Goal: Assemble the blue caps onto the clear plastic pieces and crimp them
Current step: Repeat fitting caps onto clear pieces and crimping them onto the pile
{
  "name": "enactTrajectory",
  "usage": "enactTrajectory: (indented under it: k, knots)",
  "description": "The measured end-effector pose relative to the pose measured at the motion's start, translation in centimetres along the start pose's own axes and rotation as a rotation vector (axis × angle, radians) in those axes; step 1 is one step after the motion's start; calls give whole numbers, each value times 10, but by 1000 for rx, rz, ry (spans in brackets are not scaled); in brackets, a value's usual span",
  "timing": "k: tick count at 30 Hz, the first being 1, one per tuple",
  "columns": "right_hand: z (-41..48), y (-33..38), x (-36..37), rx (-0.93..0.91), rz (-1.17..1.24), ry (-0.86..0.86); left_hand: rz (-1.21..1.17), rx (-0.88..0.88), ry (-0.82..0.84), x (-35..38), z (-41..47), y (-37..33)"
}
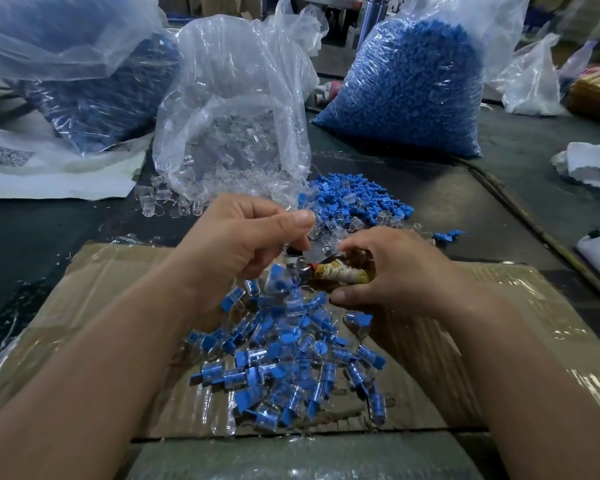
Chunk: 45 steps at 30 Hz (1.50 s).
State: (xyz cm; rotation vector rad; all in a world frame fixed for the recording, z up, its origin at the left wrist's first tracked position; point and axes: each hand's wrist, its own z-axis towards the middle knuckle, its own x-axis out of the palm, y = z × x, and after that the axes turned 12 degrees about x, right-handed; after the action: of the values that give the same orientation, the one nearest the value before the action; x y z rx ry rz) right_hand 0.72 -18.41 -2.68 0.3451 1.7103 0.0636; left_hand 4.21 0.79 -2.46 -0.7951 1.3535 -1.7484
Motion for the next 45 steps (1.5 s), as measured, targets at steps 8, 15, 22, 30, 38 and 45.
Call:
enactTrajectory:
  k: [8,15,22,30,38,45]
  knots:
    - [0,-2,-1,0,-29,56,531,32,-474,-9,6,19]
    - [1,-6,-3,-24,147,-27,886,-92,-178,-4,4,24]
    - [11,-14,-3,26,349,-343,900,-152,-87,-3,4,19]
    - [33,-31,6,174,311,-569,782,-48,-238,0,4,18]
    - [43,-26,15,36,151,-343,619,84,-371,2,5,17]
    - [46,-29,20,128,71,-156,581,149,-397,5,4,17]
